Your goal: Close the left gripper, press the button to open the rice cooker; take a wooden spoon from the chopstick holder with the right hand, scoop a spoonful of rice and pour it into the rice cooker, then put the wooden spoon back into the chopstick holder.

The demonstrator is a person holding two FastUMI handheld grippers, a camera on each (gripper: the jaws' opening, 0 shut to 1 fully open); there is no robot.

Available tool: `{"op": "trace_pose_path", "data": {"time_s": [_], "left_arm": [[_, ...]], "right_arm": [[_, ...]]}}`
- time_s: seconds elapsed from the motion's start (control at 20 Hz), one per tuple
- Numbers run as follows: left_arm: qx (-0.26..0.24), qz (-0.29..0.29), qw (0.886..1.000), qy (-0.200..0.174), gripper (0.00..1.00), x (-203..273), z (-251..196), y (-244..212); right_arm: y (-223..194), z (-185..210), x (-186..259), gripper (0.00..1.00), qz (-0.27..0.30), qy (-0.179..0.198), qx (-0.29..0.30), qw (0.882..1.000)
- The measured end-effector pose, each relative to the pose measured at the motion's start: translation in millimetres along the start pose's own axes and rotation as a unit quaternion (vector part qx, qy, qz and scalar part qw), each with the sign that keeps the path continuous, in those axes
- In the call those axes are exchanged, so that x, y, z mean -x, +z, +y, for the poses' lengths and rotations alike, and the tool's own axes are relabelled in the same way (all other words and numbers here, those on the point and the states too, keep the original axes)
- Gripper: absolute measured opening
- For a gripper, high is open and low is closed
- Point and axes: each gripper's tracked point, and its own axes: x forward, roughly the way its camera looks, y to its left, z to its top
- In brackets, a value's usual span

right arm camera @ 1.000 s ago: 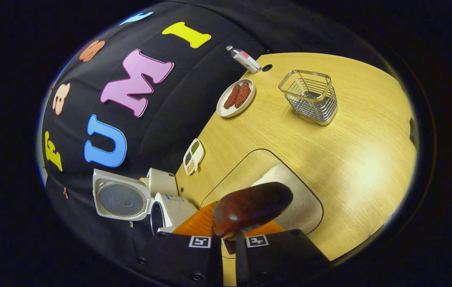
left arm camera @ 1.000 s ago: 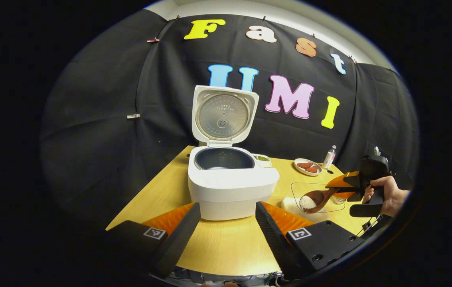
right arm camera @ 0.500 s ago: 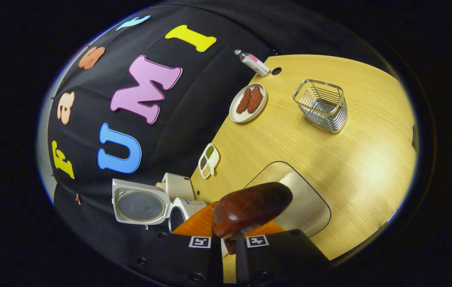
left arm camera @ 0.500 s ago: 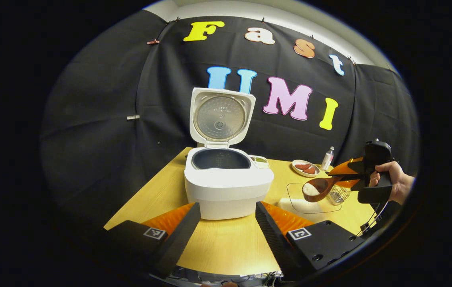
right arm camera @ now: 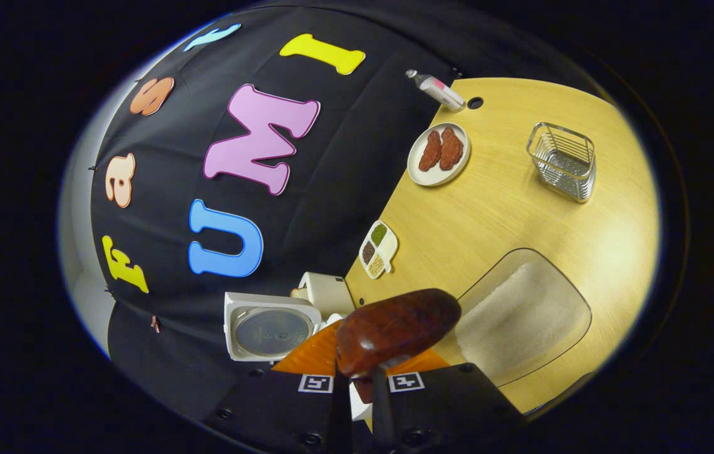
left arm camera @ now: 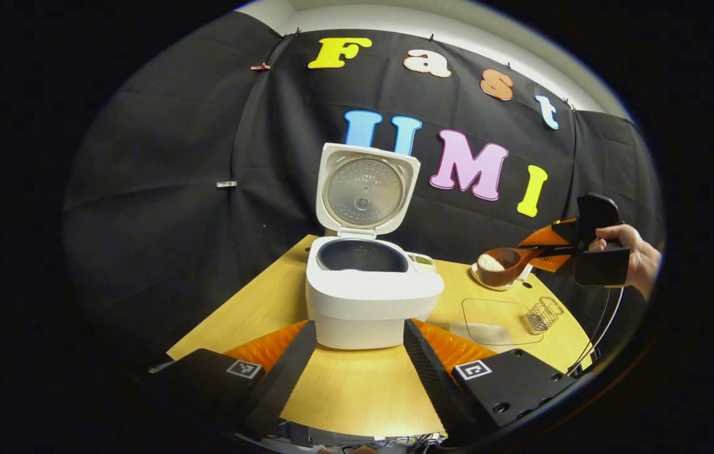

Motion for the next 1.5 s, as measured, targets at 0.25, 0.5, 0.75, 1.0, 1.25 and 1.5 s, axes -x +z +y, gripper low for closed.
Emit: {"op": "trace_pose_path", "data": {"time_s": [0.25, 0.5, 0.75, 1.0, 1.25, 1.5], "left_arm": [[0.036, -0.012, 0.999, 0.031, 0.95, 7, 21, 10], [0.045, -0.01, 0.997, 0.063, 0.95, 9, 51, 9], [0.056, -0.007, 0.994, 0.09, 0.95, 14, 80, 7], [0.064, -0.001, 0.992, 0.107, 0.95, 16, 97, 0], [0.066, 0.005, 0.992, 0.11, 0.95, 18, 105, -5], [0.064, 0.015, 0.992, 0.112, 0.95, 13, 112, -13]], "right_arm": [[-25, 43, -21, 0.17, 0.029, 0.022, -0.005, 0.999], [-58, 84, -56, 0.17, 0.054, 0.042, 0.016, 0.998], [-97, 115, -88, 0.17, 0.051, 0.058, 0.088, 0.993], [-127, 112, -124, 0.17, 0.052, 0.049, 0.125, 0.99], [-136, 109, -153, 0.16, 0.025, 0.044, 0.222, 0.974], [-155, 115, -166, 0.17, 0.009, 0.059, 0.334, 0.941]]}}
